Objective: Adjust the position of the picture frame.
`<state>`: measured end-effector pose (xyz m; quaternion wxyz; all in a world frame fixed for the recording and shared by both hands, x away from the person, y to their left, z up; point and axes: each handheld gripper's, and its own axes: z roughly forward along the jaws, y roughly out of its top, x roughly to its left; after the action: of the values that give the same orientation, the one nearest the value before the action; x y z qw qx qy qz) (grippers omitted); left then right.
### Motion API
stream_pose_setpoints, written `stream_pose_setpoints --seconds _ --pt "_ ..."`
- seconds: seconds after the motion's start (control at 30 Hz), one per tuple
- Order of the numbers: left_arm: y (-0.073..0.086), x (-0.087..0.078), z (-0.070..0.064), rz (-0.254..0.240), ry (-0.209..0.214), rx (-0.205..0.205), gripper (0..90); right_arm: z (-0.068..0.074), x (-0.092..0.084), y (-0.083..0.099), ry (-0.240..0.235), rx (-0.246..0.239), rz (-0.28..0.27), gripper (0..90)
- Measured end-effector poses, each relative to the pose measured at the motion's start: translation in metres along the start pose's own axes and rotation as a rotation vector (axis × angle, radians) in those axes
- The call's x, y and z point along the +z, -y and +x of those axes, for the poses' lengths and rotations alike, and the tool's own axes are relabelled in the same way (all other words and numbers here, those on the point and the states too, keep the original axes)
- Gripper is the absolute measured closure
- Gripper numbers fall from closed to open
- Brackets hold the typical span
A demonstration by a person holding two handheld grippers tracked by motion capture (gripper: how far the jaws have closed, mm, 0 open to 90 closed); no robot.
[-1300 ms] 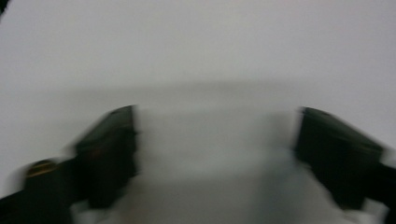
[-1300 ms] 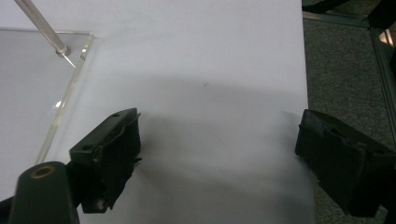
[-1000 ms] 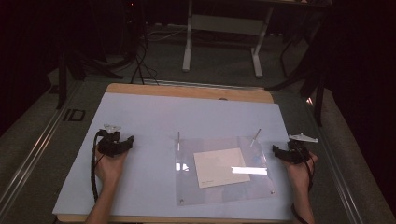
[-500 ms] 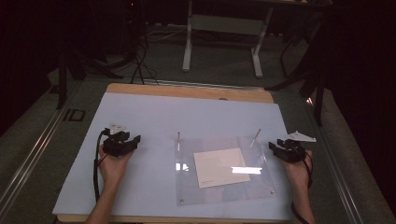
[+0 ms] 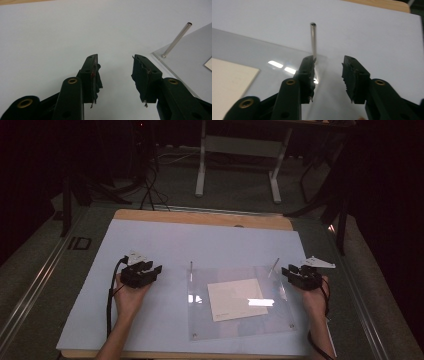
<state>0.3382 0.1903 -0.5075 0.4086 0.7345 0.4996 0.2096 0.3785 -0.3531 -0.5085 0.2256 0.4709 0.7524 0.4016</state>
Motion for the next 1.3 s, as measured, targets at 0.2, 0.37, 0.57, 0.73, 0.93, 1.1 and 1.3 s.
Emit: stream_pose_setpoints --seconds 0.2,0.37,0.57,0.73,0.93,1.1,1.3 --pt "-0.004 0.005 -0.010 0.009 0.037 0.013 55.6 0.006 0.009 -0.009 -0.027 -0.033 0.008 60.1" --pt "-0.007 0.012 -0.019 0.010 0.061 0.033 54.0 0.011 0.018 -0.019 -0.024 -0.062 0.011 64.9" --pt "-0.010 0.021 -0.029 0.008 0.088 0.060 54.0 0.012 0.034 -0.022 -0.030 -0.060 0.026 72.2" --pt "-0.010 0.030 -0.037 0.023 0.111 0.073 54.9 0.012 0.045 -0.017 -0.028 -0.052 0.039 78.8" --pt "-0.009 0.040 -0.045 0.018 0.126 0.081 57.0 0.007 0.049 -0.013 -0.028 -0.037 0.059 80.1" --pt "-0.009 0.046 -0.049 0.023 0.134 0.087 59.1 0.009 0.053 -0.009 -0.027 -0.049 0.065 84.6" --pt "-0.013 0.051 -0.056 0.011 0.152 0.108 61.7 0.008 0.053 -0.009 -0.034 -0.053 0.069 84.9"
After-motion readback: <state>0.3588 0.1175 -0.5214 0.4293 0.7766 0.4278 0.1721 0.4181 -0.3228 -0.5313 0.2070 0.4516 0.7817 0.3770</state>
